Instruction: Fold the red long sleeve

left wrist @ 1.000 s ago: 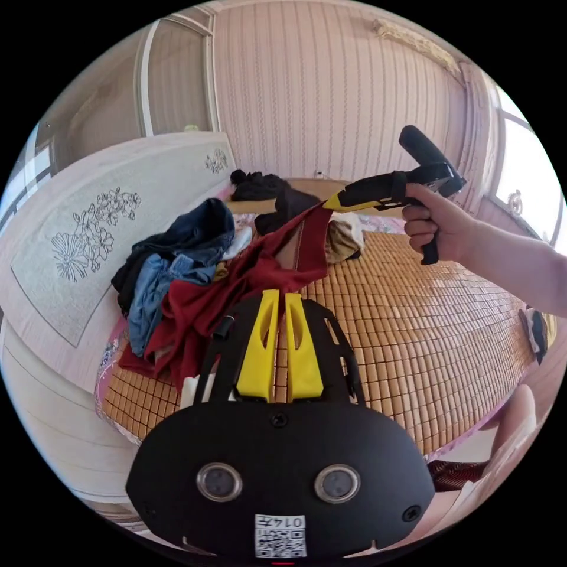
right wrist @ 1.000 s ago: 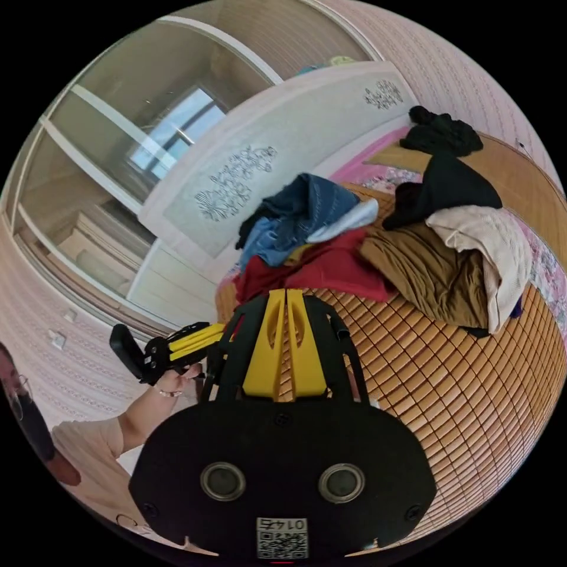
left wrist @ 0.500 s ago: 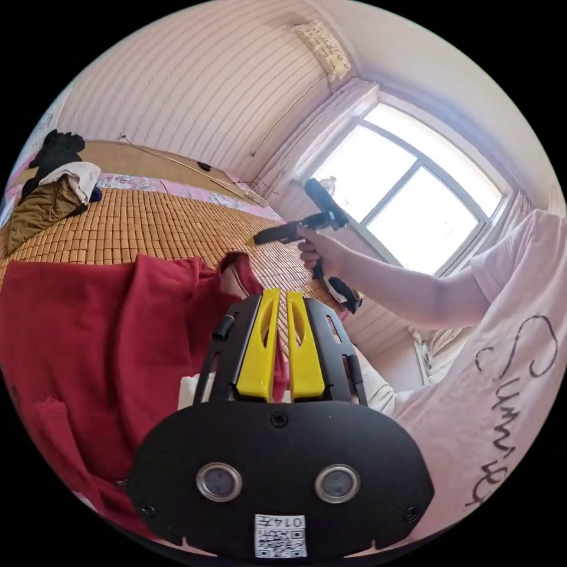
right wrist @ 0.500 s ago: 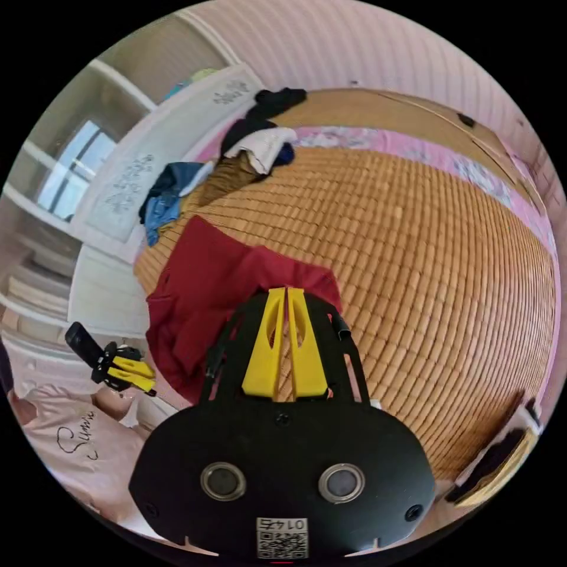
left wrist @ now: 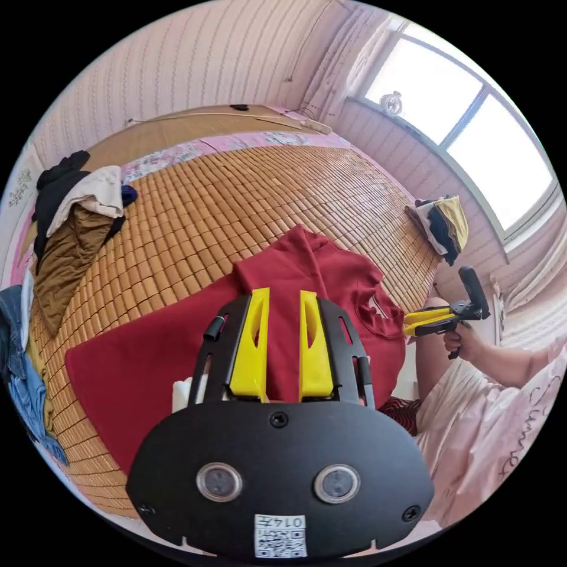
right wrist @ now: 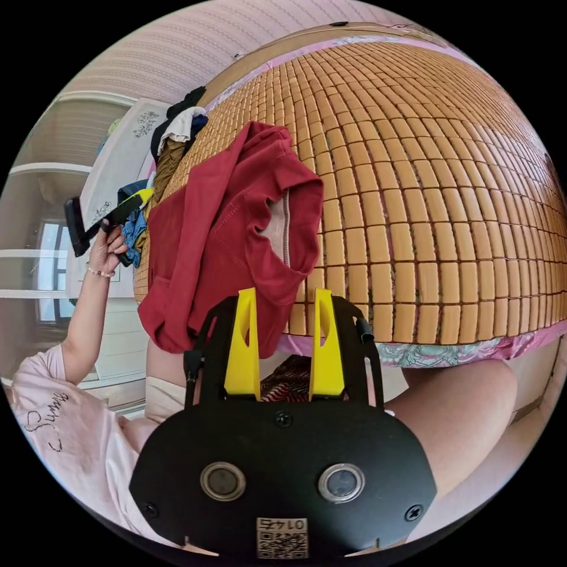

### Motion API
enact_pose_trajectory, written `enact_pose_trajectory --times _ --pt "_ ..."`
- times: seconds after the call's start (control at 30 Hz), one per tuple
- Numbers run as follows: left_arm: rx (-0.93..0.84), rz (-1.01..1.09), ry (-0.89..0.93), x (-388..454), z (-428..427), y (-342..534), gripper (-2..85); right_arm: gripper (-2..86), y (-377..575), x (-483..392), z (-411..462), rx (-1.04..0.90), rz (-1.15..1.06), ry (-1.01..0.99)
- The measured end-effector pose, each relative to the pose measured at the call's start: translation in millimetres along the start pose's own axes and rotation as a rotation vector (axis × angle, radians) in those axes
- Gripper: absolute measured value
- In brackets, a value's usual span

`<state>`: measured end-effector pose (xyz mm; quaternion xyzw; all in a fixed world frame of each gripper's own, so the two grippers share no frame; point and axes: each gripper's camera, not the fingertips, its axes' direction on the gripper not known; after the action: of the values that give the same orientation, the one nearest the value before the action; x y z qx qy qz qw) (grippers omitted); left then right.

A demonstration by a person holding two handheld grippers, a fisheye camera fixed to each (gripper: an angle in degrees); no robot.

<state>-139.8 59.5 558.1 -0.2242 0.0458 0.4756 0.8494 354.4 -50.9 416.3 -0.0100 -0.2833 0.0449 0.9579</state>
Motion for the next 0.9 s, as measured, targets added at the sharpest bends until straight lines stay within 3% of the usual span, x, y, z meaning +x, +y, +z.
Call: enact_pose_trajectory --times 0.2,0.27,0.33,0.4,0.5,0.67,0.9 --pt "-0.225 0.099 -0.095 55 68 -24 13.9 14.1 30 -6 0 -0.077 0.010 -0.090" --pt "-0.265 0.153 -0.228 71 83 -19 11.8 12.9 35 -15 4 -0.074 0.021 -0.021" --pt "-0.296 0.193 -0.273 80 80 -20 7.2 5.3 39 -24 2 -0.062 0.029 0.109" --pt "-0.283 0.177 -0.270 79 61 -22 2.6 3.0 46 -37 -12 0.001 -0.021 0.064" --pt "-0.169 0.083 -0.260 63 -5 -16 1.0 1.6 50 -57 -41 0.072 -0.088 0.033" --pt "0.176 -0.049 -0.304 49 -191 25 0.0 0.7 52 -93 -130 0.297 -0.183 -0.034" --pt "0.466 -0.004 -0.518 105 -369 100 -0.2 0.5 96 -163 -258 0.604 -0.376 0.021"
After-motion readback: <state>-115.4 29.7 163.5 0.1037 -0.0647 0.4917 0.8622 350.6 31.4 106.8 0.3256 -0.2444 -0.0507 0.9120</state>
